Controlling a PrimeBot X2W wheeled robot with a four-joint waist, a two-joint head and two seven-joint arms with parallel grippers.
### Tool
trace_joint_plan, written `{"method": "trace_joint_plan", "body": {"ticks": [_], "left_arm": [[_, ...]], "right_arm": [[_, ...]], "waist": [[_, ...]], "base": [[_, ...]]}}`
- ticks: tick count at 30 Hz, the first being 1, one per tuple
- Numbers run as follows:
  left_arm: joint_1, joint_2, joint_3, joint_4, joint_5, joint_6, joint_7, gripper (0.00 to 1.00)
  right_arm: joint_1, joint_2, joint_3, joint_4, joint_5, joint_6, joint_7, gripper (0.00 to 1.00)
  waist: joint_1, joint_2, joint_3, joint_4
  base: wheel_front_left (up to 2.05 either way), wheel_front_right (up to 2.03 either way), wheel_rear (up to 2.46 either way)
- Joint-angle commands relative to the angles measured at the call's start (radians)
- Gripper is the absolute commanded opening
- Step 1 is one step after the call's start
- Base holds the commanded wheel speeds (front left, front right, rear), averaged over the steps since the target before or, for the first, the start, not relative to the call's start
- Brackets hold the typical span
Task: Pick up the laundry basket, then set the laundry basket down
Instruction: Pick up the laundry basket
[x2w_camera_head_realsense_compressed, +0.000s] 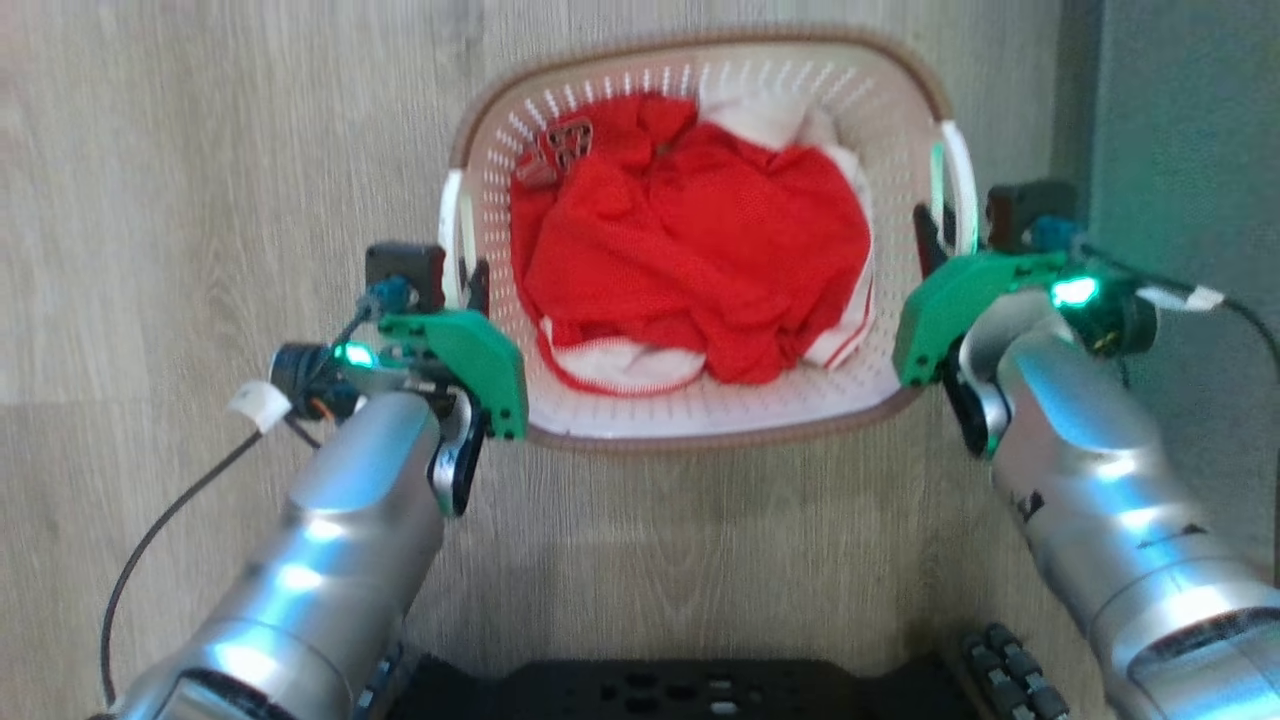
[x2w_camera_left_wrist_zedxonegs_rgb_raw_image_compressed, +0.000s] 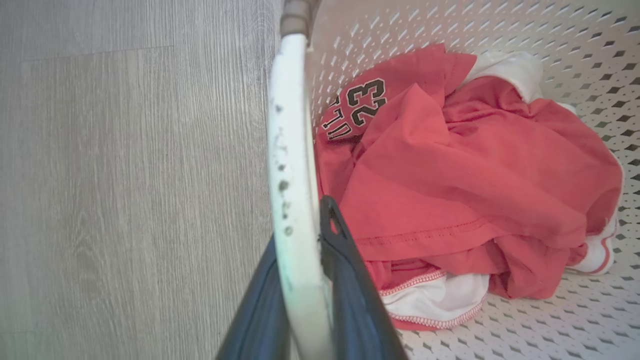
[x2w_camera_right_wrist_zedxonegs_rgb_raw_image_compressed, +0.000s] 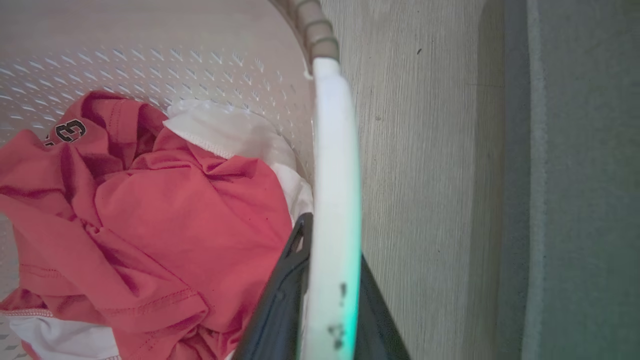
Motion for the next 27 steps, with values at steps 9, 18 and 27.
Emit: {"method": "trace_joint_plan", "body": {"ticks": [9, 18, 27], "left_arm": [[0.088, 0.029, -0.073, 0.076, -0.085, -0.025, 0.001, 0.00], [0.169, 0.029, -0.150, 0.120, -0.160, -0.030, 0.030, 0.00], [0.255, 0.029, -0.196, 0.140, -0.210, -0.038, 0.061, 0.00]], "right_arm": [[0.105, 0.010, 0.110, 0.074, 0.119, -0.002, -0.002, 0.00], [0.185, 0.010, 0.215, 0.112, 0.239, -0.002, 0.032, 0.00], [0.269, 0.010, 0.278, 0.130, 0.319, -0.002, 0.071, 0.00]], "waist": [[0.0001, -0.0001, -0.152, -0.015], [0.0001, -0.0001, -0.298, -0.030], [0.0001, -0.0001, -0.433, -0.038]], "base": [[0.00, 0.00, 0.00], [0.00, 0.00, 0.00], [0.00, 0.00, 0.00]]}}
